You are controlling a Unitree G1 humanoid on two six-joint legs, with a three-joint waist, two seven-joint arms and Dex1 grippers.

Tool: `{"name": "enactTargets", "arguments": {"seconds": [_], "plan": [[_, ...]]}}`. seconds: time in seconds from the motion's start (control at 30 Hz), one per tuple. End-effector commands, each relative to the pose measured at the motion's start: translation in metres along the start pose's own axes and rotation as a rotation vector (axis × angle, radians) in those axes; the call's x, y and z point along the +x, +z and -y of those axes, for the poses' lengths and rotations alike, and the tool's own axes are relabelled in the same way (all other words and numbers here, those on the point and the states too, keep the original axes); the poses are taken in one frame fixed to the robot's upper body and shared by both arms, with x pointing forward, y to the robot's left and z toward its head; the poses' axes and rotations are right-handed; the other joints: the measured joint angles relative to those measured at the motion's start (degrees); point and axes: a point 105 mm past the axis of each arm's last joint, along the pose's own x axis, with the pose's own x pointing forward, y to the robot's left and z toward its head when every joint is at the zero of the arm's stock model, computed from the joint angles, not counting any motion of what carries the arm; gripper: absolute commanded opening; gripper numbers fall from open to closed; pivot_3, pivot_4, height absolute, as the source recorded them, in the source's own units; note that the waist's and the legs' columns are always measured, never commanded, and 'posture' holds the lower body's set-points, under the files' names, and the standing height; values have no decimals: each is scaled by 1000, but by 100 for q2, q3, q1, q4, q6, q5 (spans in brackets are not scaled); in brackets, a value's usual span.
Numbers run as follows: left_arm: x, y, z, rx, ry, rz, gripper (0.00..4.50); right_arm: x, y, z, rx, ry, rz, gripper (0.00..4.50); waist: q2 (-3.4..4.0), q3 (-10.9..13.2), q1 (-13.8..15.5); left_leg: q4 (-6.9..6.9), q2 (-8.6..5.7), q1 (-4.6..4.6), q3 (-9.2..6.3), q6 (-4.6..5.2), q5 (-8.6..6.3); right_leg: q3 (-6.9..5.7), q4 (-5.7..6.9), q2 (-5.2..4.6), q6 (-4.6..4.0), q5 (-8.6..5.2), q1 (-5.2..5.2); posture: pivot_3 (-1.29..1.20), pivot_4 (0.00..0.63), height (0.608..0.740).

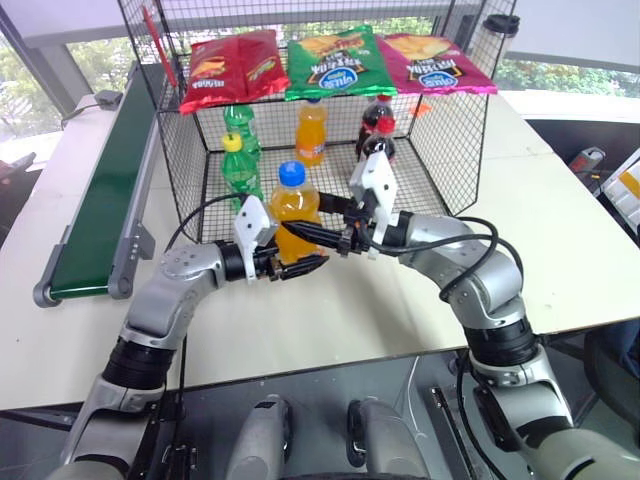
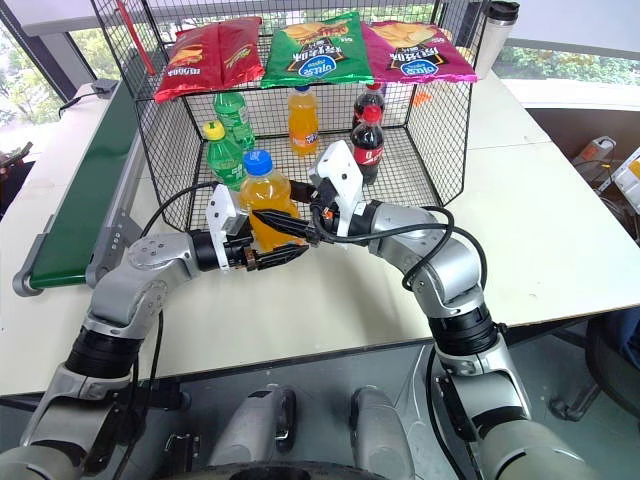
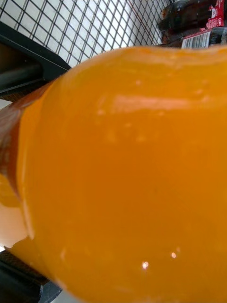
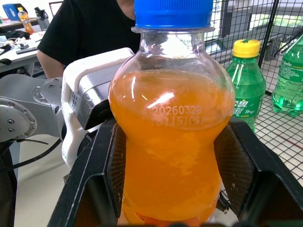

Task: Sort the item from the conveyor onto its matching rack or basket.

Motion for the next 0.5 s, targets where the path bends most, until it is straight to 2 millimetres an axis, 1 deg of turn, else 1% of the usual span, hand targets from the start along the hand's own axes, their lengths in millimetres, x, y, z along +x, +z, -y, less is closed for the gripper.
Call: {"name": "enactTargets", "arguments": {"seconds": [0.03,0.07,0.1,0.13,0.37,0.5], "plan": [[0,14,3,35,-8,34,3024,-2,16,-4,-63,7,39,2101,0,0,0,0,0,0,0,0,0,0,0,0,0,0,0,0,150,739],[1,14,3,35,-7,31,3024,-2,16,-4,-63,6,39,2101,0,0,0,0,0,0,0,0,0,0,0,0,0,0,0,0,150,739],[1,13,3,22,-17,29,4068,-2,16,-4,-63,5,38,2101,0,0,1,0,0,0,0,0,0,0,0,0,0,0,0,0,150,739],[1,13,4,19,-24,28,4436,-2,16,-4,-63,4,38,2101,0,0,6,0,0,0,0,0,0,0,0,0,0,0,0,0,150,739],[-1,13,6,4,-38,20,4436,-2,16,-3,-61,0,35,2101,0,0,-1,0,0,0,0,0,0,0,0,0,0,0,-1,0,150,739],[-7,11,2,4,-19,5,4436,-3,15,-2,-62,-4,32,2101,0,0,-1,0,0,0,0,0,0,0,0,0,0,0,0,0,150,739]]}}
